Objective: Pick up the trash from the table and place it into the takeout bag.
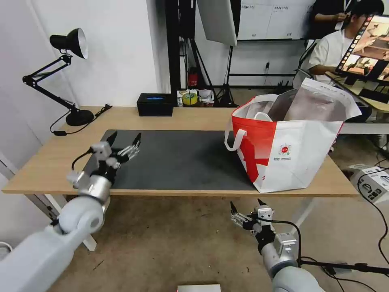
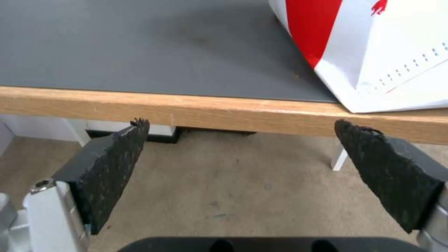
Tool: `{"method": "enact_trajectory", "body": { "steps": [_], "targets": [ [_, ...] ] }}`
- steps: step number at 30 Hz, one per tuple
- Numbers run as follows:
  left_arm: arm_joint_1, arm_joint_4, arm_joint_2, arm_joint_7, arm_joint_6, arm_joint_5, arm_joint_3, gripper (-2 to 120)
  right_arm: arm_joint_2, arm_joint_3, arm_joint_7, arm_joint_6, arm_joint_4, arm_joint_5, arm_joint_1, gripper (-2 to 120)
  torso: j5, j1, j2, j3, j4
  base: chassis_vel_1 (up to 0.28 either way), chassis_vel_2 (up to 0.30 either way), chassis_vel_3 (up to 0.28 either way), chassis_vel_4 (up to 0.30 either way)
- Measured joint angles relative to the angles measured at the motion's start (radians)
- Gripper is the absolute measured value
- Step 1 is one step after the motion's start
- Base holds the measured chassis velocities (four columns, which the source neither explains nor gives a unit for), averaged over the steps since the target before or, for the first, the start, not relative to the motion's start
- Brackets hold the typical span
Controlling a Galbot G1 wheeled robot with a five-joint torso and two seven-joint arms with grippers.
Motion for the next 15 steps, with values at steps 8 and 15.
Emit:
{"method": "enact_trajectory", "body": {
  "steps": [8,15],
  "targets": [
    [0.242,-0.020,-0.138,0.061,-0.031,0.127,-0.164,100,0.000,0.000,0.000,0.000,0.000,0.000,0.000,100,0.0000,0.000,0.000,0.000,0.0002,0.000,0.000,0.000,0.000],
    [0.343,-0.032,-0.189,0.095,-0.052,0.174,-0.226,100,0.000,0.000,0.000,0.000,0.000,0.000,0.000,100,0.0002,0.000,0.000,0.000,0.0002,0.000,0.000,0.000,0.000]
  ]
}}
